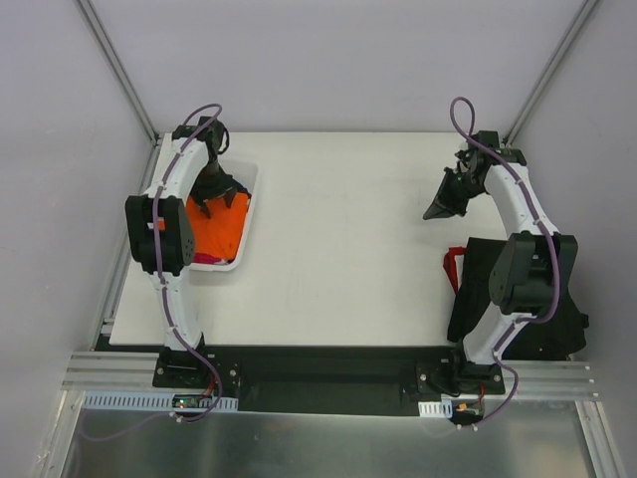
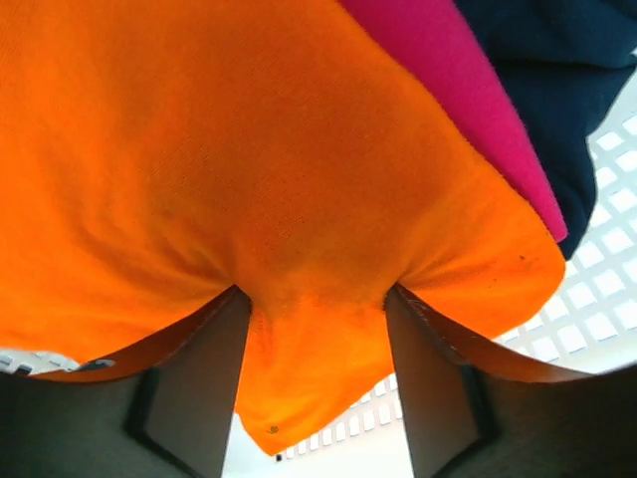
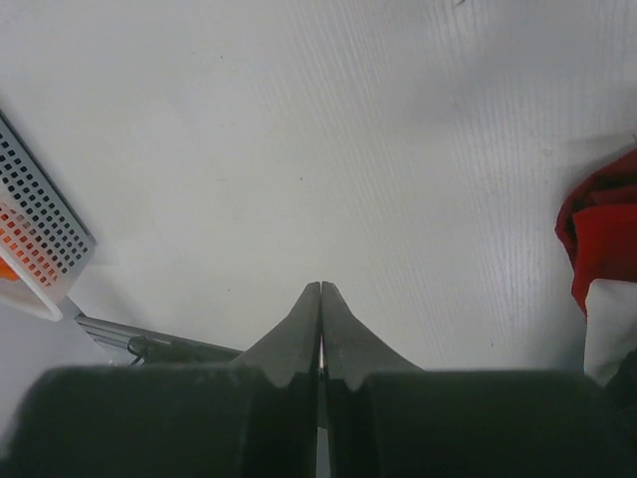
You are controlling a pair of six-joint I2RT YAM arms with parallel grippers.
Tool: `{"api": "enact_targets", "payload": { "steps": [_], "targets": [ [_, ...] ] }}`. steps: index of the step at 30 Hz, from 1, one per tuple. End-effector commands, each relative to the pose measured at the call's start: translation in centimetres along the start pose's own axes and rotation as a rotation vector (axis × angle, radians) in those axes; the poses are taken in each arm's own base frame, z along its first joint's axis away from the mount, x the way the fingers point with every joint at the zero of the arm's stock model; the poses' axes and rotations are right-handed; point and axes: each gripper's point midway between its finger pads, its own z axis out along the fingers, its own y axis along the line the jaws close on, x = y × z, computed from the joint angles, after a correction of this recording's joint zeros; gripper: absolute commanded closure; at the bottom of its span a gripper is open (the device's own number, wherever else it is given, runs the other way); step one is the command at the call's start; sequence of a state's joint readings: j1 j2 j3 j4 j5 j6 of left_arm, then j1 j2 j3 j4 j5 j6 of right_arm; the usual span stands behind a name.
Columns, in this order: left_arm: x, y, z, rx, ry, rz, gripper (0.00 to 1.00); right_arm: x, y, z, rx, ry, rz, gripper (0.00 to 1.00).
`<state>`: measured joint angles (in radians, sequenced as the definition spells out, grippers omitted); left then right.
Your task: Fold and stack the t-shirts
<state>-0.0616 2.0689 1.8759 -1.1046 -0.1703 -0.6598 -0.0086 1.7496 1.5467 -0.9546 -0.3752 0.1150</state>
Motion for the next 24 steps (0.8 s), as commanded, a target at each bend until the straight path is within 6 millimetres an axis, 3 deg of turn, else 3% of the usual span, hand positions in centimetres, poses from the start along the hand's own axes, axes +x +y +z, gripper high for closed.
{"api": "enact_targets", "payload": {
  "steps": [1, 3, 4, 7, 10, 13, 17, 22, 24],
  "targets": [
    [-1.5, -1.9, -1.0, 0.086, -0.03, 0.025, 0.57, -1.9, 0.8, -0.6, 0.008, -0.026, -0.003, 0.97],
    [-1.7, -1.8, -0.9, 0.088, -0.029, 0.016, 0.74, -2.8, 1.1, -0.2, 0.005, -0.032, 0.005, 0.97],
    [-1.7, -1.8, -0.8, 0.089, -0.026, 0.011, 1.0, -3.0, 1.3, -0.1, 0.002, -0.033, 0.009, 0.97],
    [-2.1, -1.9, -0.8, 0.092, -0.028, 0.005, 1.0, -3.9, 1.7, 0.4, -0.005, -0.035, 0.023, 0.97],
    [-2.9, -2.6, -2.1, 0.13, -0.056, -0.011, 1.0, -4.0, 2.3, 0.9, -0.005, -0.025, 0.012, 0.97],
    [-3.8, -3.5, -4.3, 0.193, -0.093, -0.033, 1.0, -3.5, 2.3, 1.7, 0.011, 0.002, 0.001, 0.97],
    [-4.6, -5.9, -8.8, 0.381, -0.148, -0.014, 1.0, -2.4, 1.9, 3.1, 0.036, 0.048, -0.002, 0.97],
    [-2.6, -9.8, -12.8, 0.656, -0.118, 0.101, 1.0, -1.9, 1.9, 3.9, 0.049, 0.074, -0.01, 0.97],
    [-0.6, -11.2, -13.9, 0.718, -0.104, 0.178, 1.0, -1.7, 2.0, 4.1, 0.05, 0.086, -0.015, 0.97]
  ]
}}
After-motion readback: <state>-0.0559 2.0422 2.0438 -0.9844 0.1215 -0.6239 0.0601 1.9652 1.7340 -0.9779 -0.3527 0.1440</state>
